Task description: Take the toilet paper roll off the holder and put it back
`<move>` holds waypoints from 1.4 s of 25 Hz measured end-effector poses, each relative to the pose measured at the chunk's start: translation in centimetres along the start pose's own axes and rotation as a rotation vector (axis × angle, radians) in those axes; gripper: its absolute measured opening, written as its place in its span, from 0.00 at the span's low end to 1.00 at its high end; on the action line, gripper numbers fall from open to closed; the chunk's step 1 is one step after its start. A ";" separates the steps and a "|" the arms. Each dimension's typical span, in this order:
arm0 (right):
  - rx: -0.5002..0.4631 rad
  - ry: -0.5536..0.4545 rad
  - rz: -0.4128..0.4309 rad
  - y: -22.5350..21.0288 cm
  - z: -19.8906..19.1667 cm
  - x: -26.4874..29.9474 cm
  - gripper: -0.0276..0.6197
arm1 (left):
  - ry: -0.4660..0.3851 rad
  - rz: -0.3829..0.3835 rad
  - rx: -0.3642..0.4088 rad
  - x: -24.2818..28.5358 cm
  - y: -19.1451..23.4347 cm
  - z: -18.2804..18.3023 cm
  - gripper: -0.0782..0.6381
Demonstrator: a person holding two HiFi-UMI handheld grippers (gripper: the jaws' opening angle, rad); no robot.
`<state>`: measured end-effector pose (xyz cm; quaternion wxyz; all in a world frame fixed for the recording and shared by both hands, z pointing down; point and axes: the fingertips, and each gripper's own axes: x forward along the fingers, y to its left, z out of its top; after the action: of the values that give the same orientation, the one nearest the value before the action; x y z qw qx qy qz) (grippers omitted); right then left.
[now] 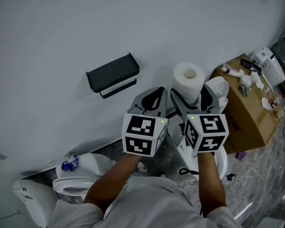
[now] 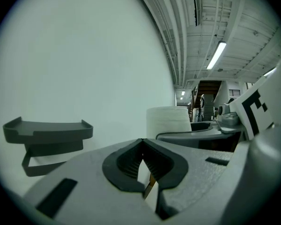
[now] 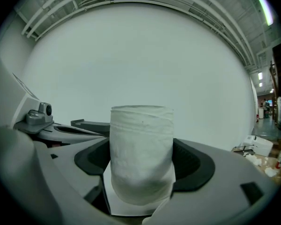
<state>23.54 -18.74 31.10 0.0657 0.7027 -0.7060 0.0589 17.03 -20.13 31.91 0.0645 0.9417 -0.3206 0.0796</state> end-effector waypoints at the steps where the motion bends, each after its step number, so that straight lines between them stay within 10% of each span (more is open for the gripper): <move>1: -0.003 0.000 -0.001 -0.1 0.0 -0.2 0.66 | 0.001 -0.001 -0.001 -0.1 -0.3 0.0 0.11; 35: -0.014 -0.003 0.007 -0.2 0.2 -1.0 0.66 | 0.002 0.003 0.000 -0.5 -1.0 0.0 0.11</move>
<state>23.69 -17.74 30.76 0.0695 0.6997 -0.7091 0.0529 17.23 -19.05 31.78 0.0647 0.9411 -0.3219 0.0806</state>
